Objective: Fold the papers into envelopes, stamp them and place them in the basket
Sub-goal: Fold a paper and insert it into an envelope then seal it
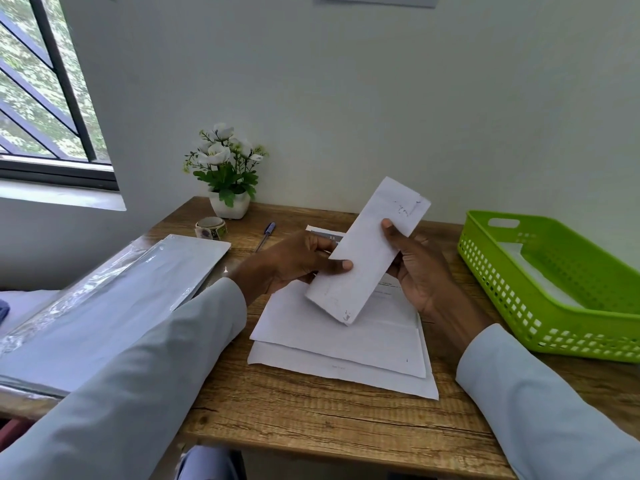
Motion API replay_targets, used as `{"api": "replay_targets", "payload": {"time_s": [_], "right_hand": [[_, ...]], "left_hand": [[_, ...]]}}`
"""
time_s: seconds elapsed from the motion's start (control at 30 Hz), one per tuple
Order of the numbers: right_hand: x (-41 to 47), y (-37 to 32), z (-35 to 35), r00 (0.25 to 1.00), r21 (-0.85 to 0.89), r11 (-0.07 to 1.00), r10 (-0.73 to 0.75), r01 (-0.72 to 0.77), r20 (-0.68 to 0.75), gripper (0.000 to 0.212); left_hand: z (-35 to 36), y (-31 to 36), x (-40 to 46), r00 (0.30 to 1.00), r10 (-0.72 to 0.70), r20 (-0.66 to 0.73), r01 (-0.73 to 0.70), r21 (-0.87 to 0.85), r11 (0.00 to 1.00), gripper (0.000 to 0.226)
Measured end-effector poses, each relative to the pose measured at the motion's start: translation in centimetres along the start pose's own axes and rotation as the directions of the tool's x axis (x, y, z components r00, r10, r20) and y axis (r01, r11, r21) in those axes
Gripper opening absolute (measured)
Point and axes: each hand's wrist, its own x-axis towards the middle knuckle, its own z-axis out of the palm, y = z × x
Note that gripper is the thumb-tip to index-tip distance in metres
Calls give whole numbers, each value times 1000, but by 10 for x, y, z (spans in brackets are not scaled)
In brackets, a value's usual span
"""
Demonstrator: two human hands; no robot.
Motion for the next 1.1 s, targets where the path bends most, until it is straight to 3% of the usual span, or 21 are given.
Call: {"api": "replay_targets", "payload": {"time_s": [0.13, 0.23, 0.33, 0.53, 0.73, 0.9, 1.03, 1.1], "right_hand": [[-3, -5, -2, 995, -61, 998, 28, -22, 96, 19], [2, -16, -10, 995, -21, 999, 27, -25, 94, 40], [7, -15, -16, 1000, 15, 1000, 9, -9, 23, 24], [3, -7, -4, 1000, 87, 996, 0, 2, -21, 16], [4, -22, -16, 996, 219, 975, -13, 32, -87, 14], [-7, -12, -9, 986, 38, 995, 84, -90, 145, 23], [-5, -5, -1, 992, 21, 998, 50, -52, 120, 28], [-3, -3, -2, 995, 30, 998, 58, -61, 83, 32]], "left_hand": [[5, 3, 1, 999, 36, -10, -36, 13, 999, 18], [-4, 1, 0, 999, 2, -34, 0, 46, 999, 15], [-8, 4, -1, 999, 3, -51, -1, 49, 999, 13], [6, 8, 1, 999, -13, 47, 8, 94, 996, 53], [-8, 7, -2, 998, -67, 3, 65, 206, 976, 37], [-14, 11, -6, 1000, -13, -16, 16, 199, 980, 36], [-24, 13, -13, 1000, -30, -2, 29, 199, 980, 28], [-41, 12, -24, 998, -21, -66, 32, 167, 985, 23]]}}
